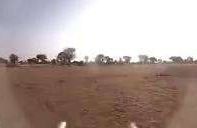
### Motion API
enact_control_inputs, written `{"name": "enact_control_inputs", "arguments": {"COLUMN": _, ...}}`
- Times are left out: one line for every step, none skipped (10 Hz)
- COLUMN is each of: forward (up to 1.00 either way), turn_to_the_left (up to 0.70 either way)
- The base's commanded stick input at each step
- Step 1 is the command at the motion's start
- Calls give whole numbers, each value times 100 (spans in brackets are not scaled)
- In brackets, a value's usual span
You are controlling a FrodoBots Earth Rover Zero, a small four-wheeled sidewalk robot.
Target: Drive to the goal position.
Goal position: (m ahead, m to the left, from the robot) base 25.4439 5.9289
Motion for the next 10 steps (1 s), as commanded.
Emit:
{"name": "enact_control_inputs", "arguments": {"forward": 70, "turn_to_the_left": 0}}
{"name": "enact_control_inputs", "arguments": {"forward": 70, "turn_to_the_left": 0}}
{"name": "enact_control_inputs", "arguments": {"forward": 70, "turn_to_the_left": 0}}
{"name": "enact_control_inputs", "arguments": {"forward": 70, "turn_to_the_left": 0}}
{"name": "enact_control_inputs", "arguments": {"forward": 70, "turn_to_the_left": 0}}
{"name": "enact_control_inputs", "arguments": {"forward": 70, "turn_to_the_left": 0}}
{"name": "enact_control_inputs", "arguments": {"forward": 70, "turn_to_the_left": 0}}
{"name": "enact_control_inputs", "arguments": {"forward": 70, "turn_to_the_left": 0}}
{"name": "enact_control_inputs", "arguments": {"forward": 70, "turn_to_the_left": 0}}
{"name": "enact_control_inputs", "arguments": {"forward": 70, "turn_to_the_left": 0}}
